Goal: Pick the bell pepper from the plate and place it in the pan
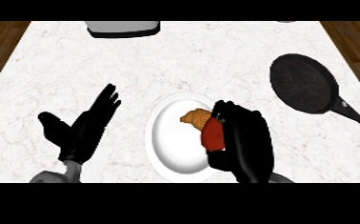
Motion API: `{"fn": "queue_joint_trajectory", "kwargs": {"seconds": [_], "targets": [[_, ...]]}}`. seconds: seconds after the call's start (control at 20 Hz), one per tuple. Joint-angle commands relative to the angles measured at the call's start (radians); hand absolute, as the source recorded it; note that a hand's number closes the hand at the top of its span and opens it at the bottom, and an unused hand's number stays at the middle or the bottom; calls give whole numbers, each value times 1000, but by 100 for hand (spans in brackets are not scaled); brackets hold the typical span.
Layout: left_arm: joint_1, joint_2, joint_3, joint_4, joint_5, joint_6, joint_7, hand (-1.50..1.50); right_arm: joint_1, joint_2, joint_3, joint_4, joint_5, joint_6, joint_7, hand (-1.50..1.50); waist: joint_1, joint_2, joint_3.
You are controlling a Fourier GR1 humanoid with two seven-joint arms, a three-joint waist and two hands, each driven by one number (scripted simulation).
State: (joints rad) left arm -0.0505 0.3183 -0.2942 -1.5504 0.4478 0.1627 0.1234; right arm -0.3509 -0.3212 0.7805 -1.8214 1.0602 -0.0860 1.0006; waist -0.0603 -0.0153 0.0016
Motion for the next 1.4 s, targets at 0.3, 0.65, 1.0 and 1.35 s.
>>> {"fn": "queue_joint_trajectory", "kwargs": {"seconds": [0.3,0.65,1.0,1.35], "targets": [[5,-9,-12,-7,-11,-38,1,0,295,-117,-261,-299,-182,-318,-124,150,43,17,1],[-35,-27,21,37,-24,-75,-1,0,333,-211,-466,-10,-337,-435,-437,150,58,17,-1],[-60,-49,13,-14,-53,-64,49,0,195,-144,-588,423,-404,-579,-715,150,73,20,0],[-87,-57,28,-8,-62,-64,67,0,-66,-119,-772,824,-466,-714,-875,150,90,25,1]]}}
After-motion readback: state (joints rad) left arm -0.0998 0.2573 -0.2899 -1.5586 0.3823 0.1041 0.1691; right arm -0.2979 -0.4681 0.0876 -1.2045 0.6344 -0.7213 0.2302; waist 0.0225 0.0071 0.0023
